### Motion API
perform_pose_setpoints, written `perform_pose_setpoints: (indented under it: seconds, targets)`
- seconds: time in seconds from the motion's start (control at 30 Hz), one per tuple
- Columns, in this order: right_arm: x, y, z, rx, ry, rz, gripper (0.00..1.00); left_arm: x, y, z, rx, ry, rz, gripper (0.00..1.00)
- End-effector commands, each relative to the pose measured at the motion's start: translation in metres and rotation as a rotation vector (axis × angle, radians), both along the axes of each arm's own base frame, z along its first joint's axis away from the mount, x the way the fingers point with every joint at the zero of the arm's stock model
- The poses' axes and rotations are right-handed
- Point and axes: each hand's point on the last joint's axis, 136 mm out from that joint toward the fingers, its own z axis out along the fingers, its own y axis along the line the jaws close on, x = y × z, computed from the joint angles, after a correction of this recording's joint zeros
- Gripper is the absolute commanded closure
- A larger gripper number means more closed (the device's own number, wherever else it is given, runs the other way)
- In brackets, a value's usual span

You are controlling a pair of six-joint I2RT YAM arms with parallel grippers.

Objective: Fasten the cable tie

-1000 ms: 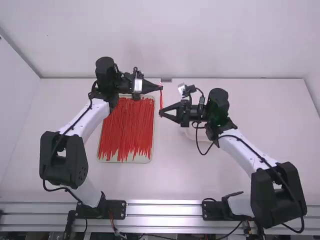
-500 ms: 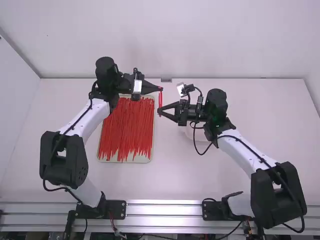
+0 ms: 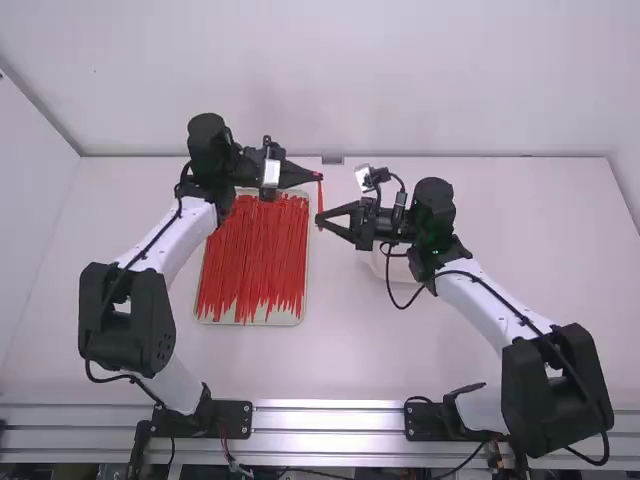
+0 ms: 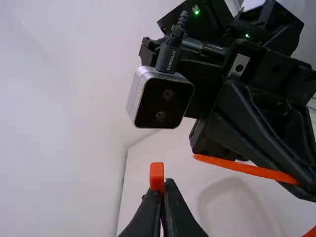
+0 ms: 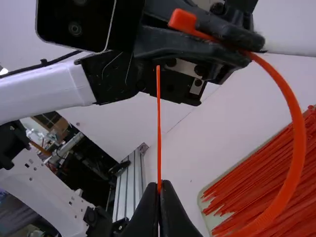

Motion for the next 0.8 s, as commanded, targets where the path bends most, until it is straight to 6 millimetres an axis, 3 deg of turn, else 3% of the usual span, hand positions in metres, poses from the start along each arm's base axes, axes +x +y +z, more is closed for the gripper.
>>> perform_pose_setpoints:
  seconds: [0.0, 0.77]
  targets:
    - [0.0041, 0.0000, -0.0024, 0.000, 0.027, -0.017, 1.00, -0.0047, -0.0030, 0.0062, -0.006, -0.087, -0.032, 0.98]
    - [0.0121, 0.0042, -0.0017, 0.007, 0.073, -0.078, 1.00, -0.0025, -0.0078, 0.0061, -0.009, -0.162, -0.016, 0.98]
